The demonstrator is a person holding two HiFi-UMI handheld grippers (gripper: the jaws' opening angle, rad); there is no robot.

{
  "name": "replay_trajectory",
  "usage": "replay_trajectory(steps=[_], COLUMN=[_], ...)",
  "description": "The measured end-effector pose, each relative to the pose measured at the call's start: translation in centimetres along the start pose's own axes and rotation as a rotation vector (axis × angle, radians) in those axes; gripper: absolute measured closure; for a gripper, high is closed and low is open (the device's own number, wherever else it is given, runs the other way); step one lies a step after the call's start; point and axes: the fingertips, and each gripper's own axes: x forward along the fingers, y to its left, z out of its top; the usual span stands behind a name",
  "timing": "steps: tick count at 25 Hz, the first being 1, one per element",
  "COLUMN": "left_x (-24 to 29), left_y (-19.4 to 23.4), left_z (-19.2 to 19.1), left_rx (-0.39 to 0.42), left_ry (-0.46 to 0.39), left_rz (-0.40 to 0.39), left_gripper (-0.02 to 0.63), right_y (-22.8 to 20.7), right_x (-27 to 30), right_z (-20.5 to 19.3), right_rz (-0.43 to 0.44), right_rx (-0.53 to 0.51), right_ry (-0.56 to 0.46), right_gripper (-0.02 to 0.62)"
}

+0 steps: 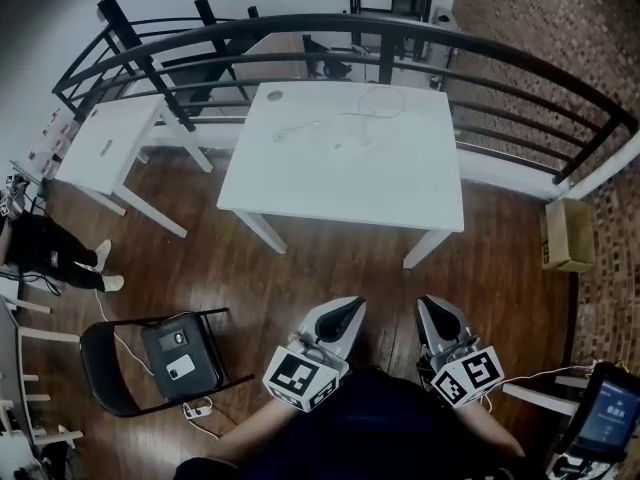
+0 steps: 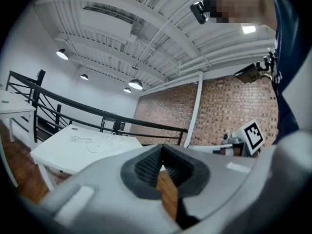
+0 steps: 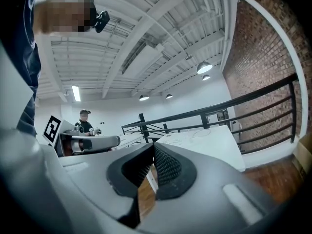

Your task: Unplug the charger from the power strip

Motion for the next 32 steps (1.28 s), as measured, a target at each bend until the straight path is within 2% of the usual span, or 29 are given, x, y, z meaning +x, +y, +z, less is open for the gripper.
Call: replay_trajectory(steps=[6,13,18,23,27,32], left_x=[1.5,3.0,5.1,7.6,9.9,15.0], left_y=[7.7,14.7,17.5,19.0,20.9,23.8], left_z=[2.5,3.9,3.9,4.3,4.7,4.0], left_rx=[0.029,-0.003,-0.046,-0.035,-0.001,0.015], left_ry=[-0.017,-0.006,0.014,0.016,0.017,0.061], left_rz=[-0.001,-0.005,-0.007,-0.002,0.048,0.137], left_gripper=[0.6,0.6,0.6,0.6,0.6,0.592], right_y=[-0.2,0.5,-0.8,-3.0,-5.3,-10.3], right_x=[7.4,14.3,16.9,18.7,21.3,25.1], right_z=[1.4,2.0,2.3,2.3,2.9,4.7], right_rz=[-0.046,-0.053,-0.084,-0.09,-0.045,0.01], right_rx=[0.001,-0.006,-0.01,0.005,0.006,0.002], right_ry=[0.022,0.049,0.079,0.089,0.083,0.093], right_gripper=[0.584,0.584,0.584,0.584,0.584,0.568])
